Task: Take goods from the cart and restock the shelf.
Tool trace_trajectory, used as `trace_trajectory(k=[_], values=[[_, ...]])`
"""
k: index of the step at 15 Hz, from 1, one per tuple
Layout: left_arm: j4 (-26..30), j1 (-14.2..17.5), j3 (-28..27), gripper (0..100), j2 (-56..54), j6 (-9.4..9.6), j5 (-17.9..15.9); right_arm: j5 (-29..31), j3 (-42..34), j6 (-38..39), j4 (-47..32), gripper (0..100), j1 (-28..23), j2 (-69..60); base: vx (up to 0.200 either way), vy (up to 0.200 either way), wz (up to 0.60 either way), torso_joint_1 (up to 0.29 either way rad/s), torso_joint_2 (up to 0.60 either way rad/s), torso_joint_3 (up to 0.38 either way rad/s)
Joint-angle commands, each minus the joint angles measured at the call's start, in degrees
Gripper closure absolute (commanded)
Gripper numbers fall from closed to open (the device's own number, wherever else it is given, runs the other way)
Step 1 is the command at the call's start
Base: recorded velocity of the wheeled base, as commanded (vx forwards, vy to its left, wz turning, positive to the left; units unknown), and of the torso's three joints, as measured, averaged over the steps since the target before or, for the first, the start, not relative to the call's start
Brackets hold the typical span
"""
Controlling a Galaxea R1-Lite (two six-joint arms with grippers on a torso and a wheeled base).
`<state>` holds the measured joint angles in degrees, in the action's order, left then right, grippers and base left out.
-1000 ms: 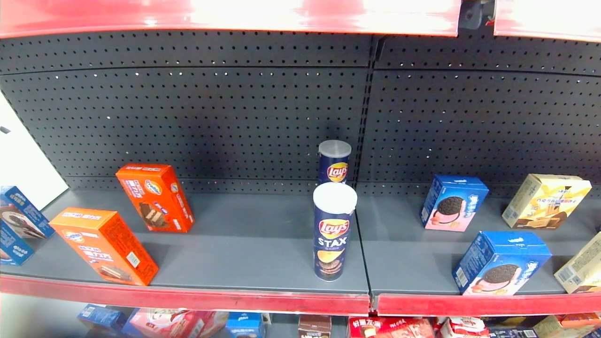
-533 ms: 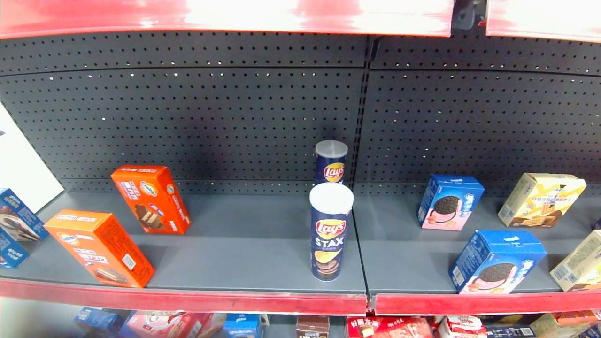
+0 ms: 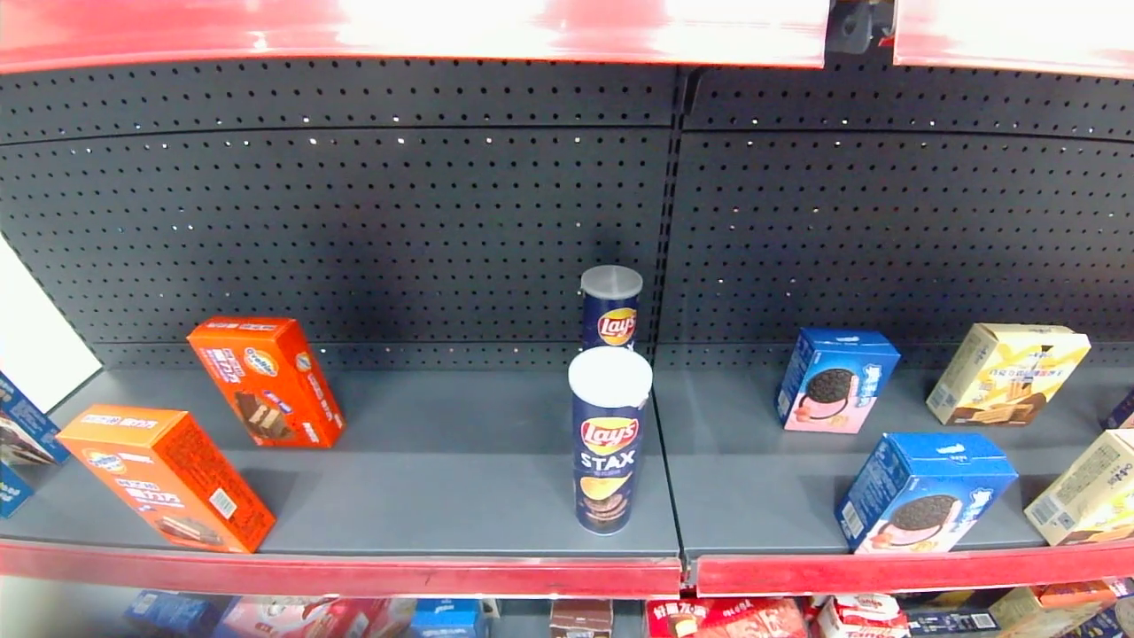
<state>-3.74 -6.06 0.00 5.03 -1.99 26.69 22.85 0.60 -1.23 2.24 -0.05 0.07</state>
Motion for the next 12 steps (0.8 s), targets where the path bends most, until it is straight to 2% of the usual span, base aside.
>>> trace_trajectory(k=[1, 4, 7, 9, 12], values=[[-0.04, 0.08, 0.00, 0, 0.33, 0.05, 0.03, 0.01, 0.02, 0.09, 0.04, 0, 0.05, -0.07, 0.000, 0.000, 0.00, 0.000, 0.00, 0.000], [-0.04, 0.08, 0.00, 0, 0.33, 0.14, 0.03, -2.63, 0.02, 2.46, -0.05, 0, 0.05, -0.07, 0.000, 0.000, 0.00, 0.000, 0.00, 0.000], [0.05, -0.01, 0.00, 0, 0.33, 1.37, -1.55, -11.07, 0.19, 1.85, -0.40, 0, 0.05, -0.07, 0.000, 0.000, 0.00, 0.000, 0.00, 0.000], [0.05, -0.01, 0.00, 0, 0.33, 1.99, -2.08, -13.53, 0.37, 1.58, -1.01, 0, 0.05, -0.07, 0.000, 0.000, 0.00, 0.000, 0.00, 0.000], [-0.04, 0.08, 0.00, 0, 0.33, 2.16, -2.25, -13.27, 0.37, 2.02, -1.01, 0, 0.05, -0.07, 0.000, 0.000, 0.00, 0.000, 0.00, 0.000]])
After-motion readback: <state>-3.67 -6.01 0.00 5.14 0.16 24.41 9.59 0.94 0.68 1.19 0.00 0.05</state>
